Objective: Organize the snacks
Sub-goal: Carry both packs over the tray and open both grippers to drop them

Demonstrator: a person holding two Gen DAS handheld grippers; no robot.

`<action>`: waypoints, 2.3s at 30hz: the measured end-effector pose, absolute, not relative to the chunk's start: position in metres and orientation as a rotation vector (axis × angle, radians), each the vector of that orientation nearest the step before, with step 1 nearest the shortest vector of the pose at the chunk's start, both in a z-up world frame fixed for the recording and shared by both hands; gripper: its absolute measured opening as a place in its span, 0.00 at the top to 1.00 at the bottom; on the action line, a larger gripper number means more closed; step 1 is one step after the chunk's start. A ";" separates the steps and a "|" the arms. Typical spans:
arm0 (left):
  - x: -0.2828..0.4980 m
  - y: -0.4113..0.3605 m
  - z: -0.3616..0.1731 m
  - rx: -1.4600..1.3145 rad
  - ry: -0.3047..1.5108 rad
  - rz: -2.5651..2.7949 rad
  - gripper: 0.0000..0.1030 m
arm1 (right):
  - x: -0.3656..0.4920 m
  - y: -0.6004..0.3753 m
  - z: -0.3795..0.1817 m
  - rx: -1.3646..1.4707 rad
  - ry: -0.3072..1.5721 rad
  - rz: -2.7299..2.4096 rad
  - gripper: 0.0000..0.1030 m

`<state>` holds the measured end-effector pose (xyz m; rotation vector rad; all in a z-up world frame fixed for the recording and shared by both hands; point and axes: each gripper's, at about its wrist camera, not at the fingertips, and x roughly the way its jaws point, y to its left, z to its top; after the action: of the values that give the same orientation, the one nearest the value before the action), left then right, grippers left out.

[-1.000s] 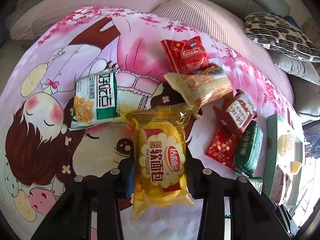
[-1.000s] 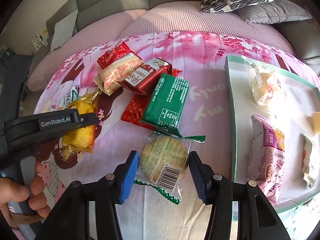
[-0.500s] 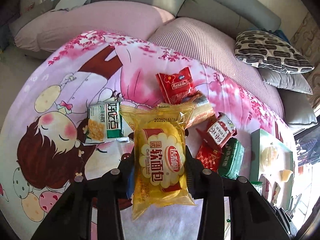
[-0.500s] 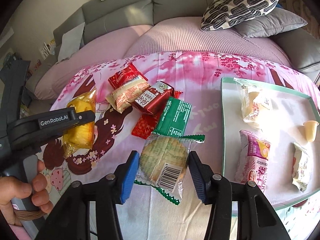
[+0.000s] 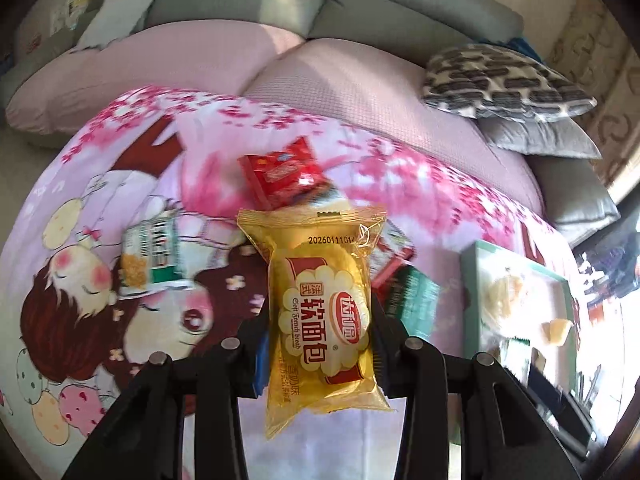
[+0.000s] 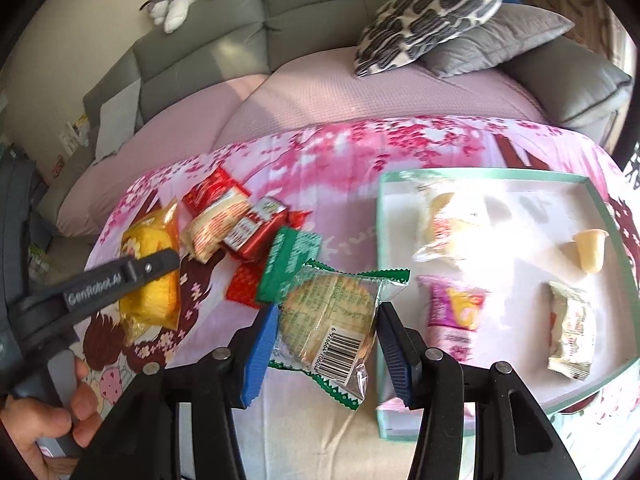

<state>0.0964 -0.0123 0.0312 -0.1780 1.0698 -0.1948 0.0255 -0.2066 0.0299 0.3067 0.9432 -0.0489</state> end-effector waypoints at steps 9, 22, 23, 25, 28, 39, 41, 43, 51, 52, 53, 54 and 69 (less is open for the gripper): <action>0.084 -0.077 0.039 -0.076 1.047 -0.353 0.59 | 0.014 -0.284 0.038 0.410 0.891 -0.256 0.48; 0.064 -0.174 0.048 0.079 1.008 -0.576 0.59 | -0.012 -0.369 0.036 0.513 0.824 -0.487 0.48; 0.063 -0.180 0.047 0.091 1.010 -0.583 0.59 | -0.012 -0.373 0.034 0.518 0.824 -0.497 0.48; 0.064 -0.192 0.043 0.112 1.021 -0.599 0.59 | -0.012 -0.378 0.031 0.524 0.826 -0.505 0.48; 0.064 -0.208 0.037 0.144 1.036 -0.618 0.59 | -0.011 -0.384 0.026 0.536 0.833 -0.505 0.48; 0.063 -0.238 0.020 0.205 1.055 -0.640 0.59 | -0.001 -0.397 0.009 0.549 0.867 -0.516 0.48; 0.063 -0.240 0.019 0.208 1.056 -0.643 0.59 | 0.000 -0.398 0.007 0.548 0.870 -0.515 0.48; 0.064 -0.240 0.018 0.207 1.060 -0.644 0.59 | 0.001 -0.399 0.005 0.547 0.875 -0.516 0.48; 0.064 -0.239 0.020 0.202 1.073 -0.649 0.48 | 0.004 -0.399 0.003 0.544 0.897 -0.510 0.48; 0.064 -0.238 0.020 0.202 1.074 -0.647 0.48 | 0.004 -0.399 0.003 0.543 0.899 -0.510 0.48; 0.064 -0.237 0.022 0.199 1.074 -0.645 0.46 | 0.005 -0.399 0.003 0.540 0.903 -0.509 0.48; 0.064 -0.236 0.023 0.196 1.075 -0.642 0.43 | 0.006 -0.399 0.002 0.536 0.911 -0.508 0.48; 0.081 -0.190 0.042 0.084 1.075 -0.516 0.24 | 0.007 -0.385 0.011 0.463 0.942 -0.481 0.22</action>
<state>0.0815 -0.1900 0.0419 0.0845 1.0754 -0.5161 0.0075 -0.3853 0.0108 0.4633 0.9425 -0.4810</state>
